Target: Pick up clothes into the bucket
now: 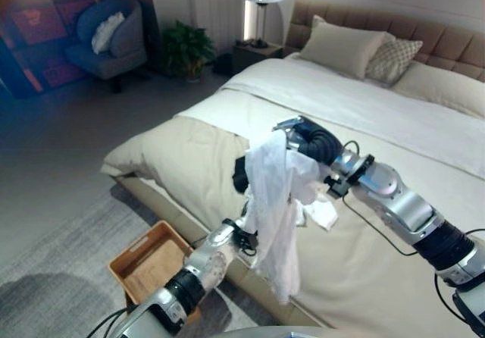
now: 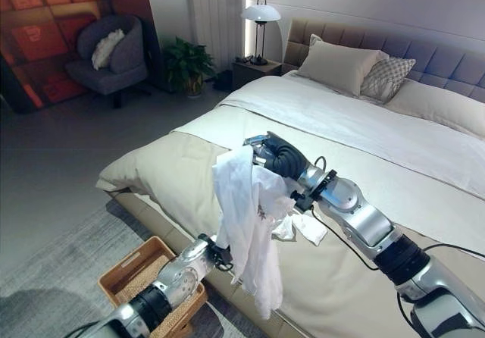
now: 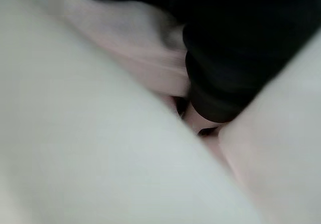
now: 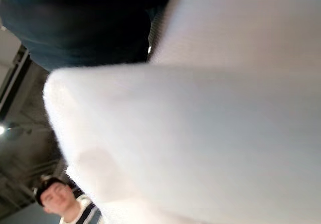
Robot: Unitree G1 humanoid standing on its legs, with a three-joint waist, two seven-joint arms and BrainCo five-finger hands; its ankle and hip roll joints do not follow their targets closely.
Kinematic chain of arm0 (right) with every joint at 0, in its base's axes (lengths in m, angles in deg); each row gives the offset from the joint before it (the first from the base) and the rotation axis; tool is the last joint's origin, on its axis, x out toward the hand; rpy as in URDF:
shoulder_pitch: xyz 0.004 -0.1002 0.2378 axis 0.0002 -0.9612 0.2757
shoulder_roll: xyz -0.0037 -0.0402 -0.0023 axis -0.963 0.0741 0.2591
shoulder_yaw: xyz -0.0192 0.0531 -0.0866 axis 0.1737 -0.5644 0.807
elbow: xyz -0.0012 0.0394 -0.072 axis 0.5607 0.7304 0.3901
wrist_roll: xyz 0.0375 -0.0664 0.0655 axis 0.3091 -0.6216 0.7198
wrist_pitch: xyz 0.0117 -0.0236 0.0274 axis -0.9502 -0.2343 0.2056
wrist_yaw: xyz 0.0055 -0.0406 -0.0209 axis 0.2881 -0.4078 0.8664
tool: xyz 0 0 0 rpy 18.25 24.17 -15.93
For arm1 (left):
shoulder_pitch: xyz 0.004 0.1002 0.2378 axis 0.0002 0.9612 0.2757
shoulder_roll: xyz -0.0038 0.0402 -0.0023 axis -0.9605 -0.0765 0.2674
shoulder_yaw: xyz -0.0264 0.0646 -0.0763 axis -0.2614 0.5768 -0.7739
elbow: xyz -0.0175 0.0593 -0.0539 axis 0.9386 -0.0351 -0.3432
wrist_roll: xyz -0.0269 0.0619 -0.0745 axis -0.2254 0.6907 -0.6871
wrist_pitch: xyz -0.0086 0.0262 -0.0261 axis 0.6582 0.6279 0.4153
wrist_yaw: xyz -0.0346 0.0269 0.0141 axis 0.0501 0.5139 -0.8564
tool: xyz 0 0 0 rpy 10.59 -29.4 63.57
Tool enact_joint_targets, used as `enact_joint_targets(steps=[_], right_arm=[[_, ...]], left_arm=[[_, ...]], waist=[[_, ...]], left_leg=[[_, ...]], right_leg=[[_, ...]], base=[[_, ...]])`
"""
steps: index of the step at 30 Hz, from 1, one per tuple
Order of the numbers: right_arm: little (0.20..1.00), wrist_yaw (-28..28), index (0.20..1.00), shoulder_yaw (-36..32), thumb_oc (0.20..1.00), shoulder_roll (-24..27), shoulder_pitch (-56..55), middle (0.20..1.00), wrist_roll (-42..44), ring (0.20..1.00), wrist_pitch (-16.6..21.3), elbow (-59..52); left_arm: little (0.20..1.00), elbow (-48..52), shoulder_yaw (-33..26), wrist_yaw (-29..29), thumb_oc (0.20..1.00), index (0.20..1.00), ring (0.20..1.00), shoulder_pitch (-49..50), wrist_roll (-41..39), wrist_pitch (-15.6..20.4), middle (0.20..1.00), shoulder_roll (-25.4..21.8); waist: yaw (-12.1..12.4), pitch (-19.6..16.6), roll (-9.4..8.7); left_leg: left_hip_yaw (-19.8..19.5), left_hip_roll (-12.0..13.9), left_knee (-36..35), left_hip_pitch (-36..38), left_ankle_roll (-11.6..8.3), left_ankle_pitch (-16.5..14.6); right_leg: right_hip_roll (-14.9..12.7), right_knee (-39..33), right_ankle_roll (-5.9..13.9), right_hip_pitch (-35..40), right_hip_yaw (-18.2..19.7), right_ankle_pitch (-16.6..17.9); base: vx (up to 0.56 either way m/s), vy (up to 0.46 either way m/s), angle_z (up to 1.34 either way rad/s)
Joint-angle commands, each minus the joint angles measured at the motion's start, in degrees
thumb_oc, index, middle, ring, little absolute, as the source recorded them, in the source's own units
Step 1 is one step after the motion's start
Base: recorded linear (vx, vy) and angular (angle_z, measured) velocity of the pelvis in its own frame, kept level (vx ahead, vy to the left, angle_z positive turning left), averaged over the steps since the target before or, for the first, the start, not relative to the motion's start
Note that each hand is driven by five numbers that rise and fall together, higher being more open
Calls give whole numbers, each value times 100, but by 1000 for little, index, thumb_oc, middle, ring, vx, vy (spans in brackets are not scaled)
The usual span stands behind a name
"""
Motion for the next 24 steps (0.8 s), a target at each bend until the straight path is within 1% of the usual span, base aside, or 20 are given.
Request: enact_joint_targets(steps=[1, 2, 3, 4, 5, 7, 8, 9, 10, 11, 12, 13, 14, 19, 20, 24], right_arm=[[200, -195, 200, -671, 200, -166, 142, 200, 10, 200, 416, -261], [200, -222, 200, -852, 200, -128, -78, 200, -80, 200, 414, -272], [200, -222, 200, -857, 200, -131, -85, 200, -82, 200, 412, -276], [200, -237, 200, -1068, 200, -96, -275, 200, -209, 200, 425, -258], [200, -238, 200, -1072, 200, -99, -283, 200, -211, 200, 424, -262], [200, -278, 200, -1323, 200, -107, -516, 200, -415, 200, 398, -181], [401, -289, 401, -1452, 401, -170, -649, 401, -436, 401, 391, -93], [592, -296, 592, -1557, 592, -223, -758, 592, -482, 592, 390, -51], [1000, -327, 1000, -1640, 1000, -248, -857, 1000, -583, 1000, 389, -32], [1000, -347, 1000, -1715, 1000, -300, -935, 1000, -634, 1000, 384, 23], [1000, -348, 1000, -1715, 1000, -303, -940, 1000, -636, 1000, 383, 20], [1000, -359, 1000, -1801, 1000, -515, -1078, 1000, -650, 1000, 399, 205], [1000, -359, 1000, -1797, 1000, -518, -1079, 1000, -650, 1000, 400, 205], [1000, -408, 1000, -1913, 1000, -862, -1283, 1000, -701, 1000, 403, 483], [1000, -462, 1000, -1907, 1000, -1013, -1292, 1000, -764, 1000, 404, 727], [1000, -492, 1000, -1895, 1000, -1162, -1333, 1000, -842, 1000, 390, 955]], left_arm=[[200, 293, -216, -181, 200, 200, 200, -176, 248, 520, 200, -15], [200, 580, -316, -339, 200, 200, 200, -137, 641, 622, 200, -267], [200, 588, -312, -344, 200, 200, 200, -131, 644, 618, 200, -271], [200, 945, -494, -482, 200, 200, 200, -52, 1140, 733, 200, -574], [200, 957, -492, -489, 200, 200, 200, -44, 1144, 727, 200, -579], [200, 1207, -770, -657, 200, 200, 200, 135, 1629, 785, 200, -813], [200, 1328, -966, -780, 200, 200, 200, 211, 1896, 851, 200, -906], [200, 1434, -1128, -857, 200, 200, 200, 308, 1999, 877, 200, -949], [200, 1557, -1314, -936, 200, 200, 200, 409, 2116, 932, 200, -984], [200, 1639, -1450, -994, 200, 200, 200, 494, 2208, 977, 200, -994], [200, 1649, -1451, -997, 200, 200, 200, 503, 2211, 973, 200, -998], [200, 1800, -1783, -1081, 200, 200, 200, 737, 2379, 1074, 200, -1032], [200, 1806, -1786, -1083, 200, 200, 200, 744, 2381, 1071, 200, -1035], [200, 1859, -2305, -1237, 200, 200, 200, 1049, 2540, 1163, 200, -1095], [200, 1812, -2454, -1320, 200, 200, 200, 1077, 2546, 1194, 200, -1078], [200, 1801, -2738, -1436, 200, 200, 200, 1132, 2516, 1276, 200, -1056]], waist=[[163, -53, -256], [184, -38, -251], [185, -40, -254], [224, -23, -247], [225, -24, -251], [268, -10, -243], [287, -2, -245], [304, 5, -244], [325, 8, -249], [339, 14, -246], [337, 11, -248], [377, 11, -250], [374, 9, -252], [430, 1, -229], [451, 4, -221], [485, 4, -217]], left_leg=[[-383, -68, 509, -81, 49, -357], [-387, -68, 512, -89, 51, -355], [-388, -69, 512, -88, 51, -355], [-396, -72, 517, -94, 57, -359], [-396, -72, 518, -93, 57, -360], [-419, -77, 521, -94, 60, -362], [-424, -79, 520, -95, 60, -364], [-426, -77, 518, -94, 62, -364], [-433, -79, 518, -90, 63, -367], [-438, -78, 517, -89, 65, -367], [-439, -78, 517, -88, 65, -367], [-444, -82, 502, -71, 67, -373], [-445, -82, 500, -70, 67, -372], [-464, -93, 474, -56, 76, -374], [-481, -101, 465, -52, 80, -372], [-508, -95, 451, -58, 79, -366]], right_leg=[[-277, 488, 263, -151, -40, 217], [-280, 492, 263, -148, -54, 219], [-280, 492, 263, -147, -54, 219], [-283, 493, 268, -139, -71, 215], [-283, 493, 268, -137, -72, 214], [-286, 494, 273, -131, -91, 211], [-285, 488, 276, -125, -93, 208], [-286, 485, 277, -121, -92, 205], [-286, 483, 277, -115, -94, 198], [-287, 483, 278, -111, -98, 192], [-288, 483, 278, -110, -99, 191], [-286, 466, 282, -90, -103, 184], [-287, 465, 282, -88, -103, 184], [-290, 456, 284, -72, -126, 169], [-290, 456, 281, -59, -138, 165], [-298, 455, 280, -54, -171, 157]], base=[[0, 0, 0], [0, 0, 0], [0, 0, 0], [0, 0, 0], [0, 0, 0], [0, 0, 0], [0, 0, 0], [0, 0, 0], [0, 0, 0], [0, 0, 0], [0, 0, 0], [0, 0, 0], [0, 0, 0], [0, 0, 0], [3, 8, 3], [2, 3, 5]])
